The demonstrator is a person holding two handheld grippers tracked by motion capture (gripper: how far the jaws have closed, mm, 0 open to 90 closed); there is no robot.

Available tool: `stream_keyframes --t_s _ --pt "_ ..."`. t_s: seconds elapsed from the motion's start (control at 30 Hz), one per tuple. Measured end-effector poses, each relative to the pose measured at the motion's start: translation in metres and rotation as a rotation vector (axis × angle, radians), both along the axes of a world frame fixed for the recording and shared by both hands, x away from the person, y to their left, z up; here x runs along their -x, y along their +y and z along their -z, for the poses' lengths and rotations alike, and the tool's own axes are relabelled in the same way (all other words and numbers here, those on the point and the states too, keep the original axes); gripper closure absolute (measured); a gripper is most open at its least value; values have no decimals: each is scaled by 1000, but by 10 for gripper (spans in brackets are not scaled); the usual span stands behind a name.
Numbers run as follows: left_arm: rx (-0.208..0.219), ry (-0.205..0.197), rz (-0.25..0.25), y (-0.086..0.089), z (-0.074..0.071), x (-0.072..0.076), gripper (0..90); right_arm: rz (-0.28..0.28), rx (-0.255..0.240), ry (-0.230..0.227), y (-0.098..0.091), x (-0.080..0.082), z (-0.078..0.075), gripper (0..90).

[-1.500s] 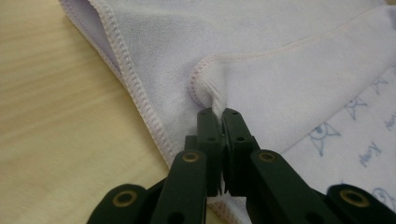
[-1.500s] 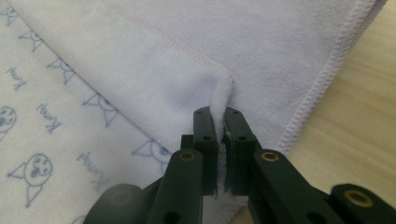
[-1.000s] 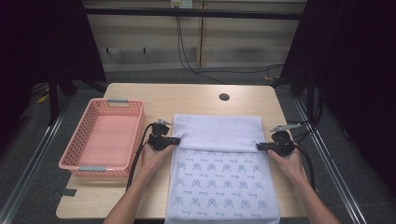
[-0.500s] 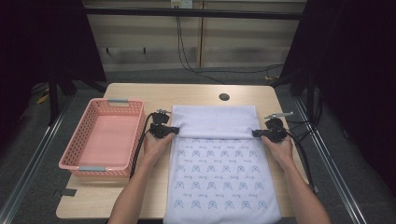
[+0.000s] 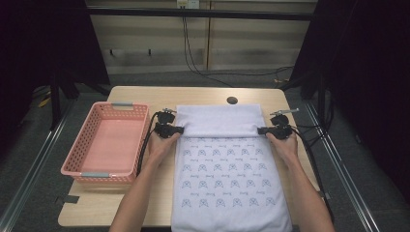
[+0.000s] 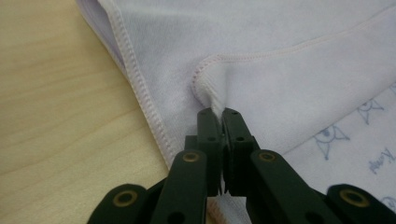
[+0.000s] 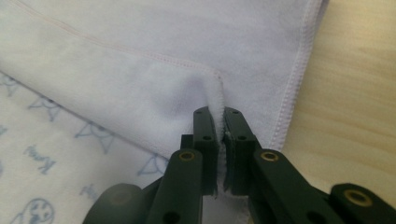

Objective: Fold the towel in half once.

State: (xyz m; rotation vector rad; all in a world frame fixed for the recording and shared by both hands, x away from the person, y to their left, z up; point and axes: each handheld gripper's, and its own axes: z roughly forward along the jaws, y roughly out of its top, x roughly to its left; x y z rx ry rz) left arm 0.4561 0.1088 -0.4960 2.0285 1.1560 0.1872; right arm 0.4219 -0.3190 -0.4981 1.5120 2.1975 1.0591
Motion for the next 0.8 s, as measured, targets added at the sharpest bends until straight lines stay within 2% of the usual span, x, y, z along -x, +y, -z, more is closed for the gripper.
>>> stream_keyframes --t_s 0.03,0.07,0.1,0.17,0.27,0.37,0.4,0.43,0.5,0.6,0.63,0.77,0.8 --pt "12 1 7 1 -2 2 876 -13 -19 -7 -2 0 -4 858" --pt "16 -19 12 2 -6 5 876 -13 -37 -19 -4 1 -8 858" --pt "49 -24 14 4 -10 8 876 -12 -65 -32 -8 1 -12 858" --pt "77 -51 23 7 -21 14 875 -15 -120 -74 -14 2 -25 857" --pt "109 -92 51 12 -42 23 876 -30 -161 -136 -21 8 -47 857" --pt "163 -135 76 19 -63 35 875 -40 -180 -185 -26 18 -70 857" --pt "166 -149 86 21 -69 40 875 -51 -185 -199 -27 21 -76 857" --pt "154 -157 104 22 -75 45 875 -60 -187 -215 -28 25 -83 857" --pt "168 -178 127 26 -83 56 875 -80 -193 -243 -29 35 -94 856" --pt "220 -182 151 35 -91 77 875 -100 -268 -289 -30 55 -104 856" --pt "219 -186 167 38 -92 84 876 -111 -273 -301 -31 61 -106 856" --pt "277 -185 190 48 -97 112 876 -152 -279 -316 -30 86 -112 857" --pt "266 -193 206 49 -99 118 875 -156 -282 -322 -30 92 -114 857"
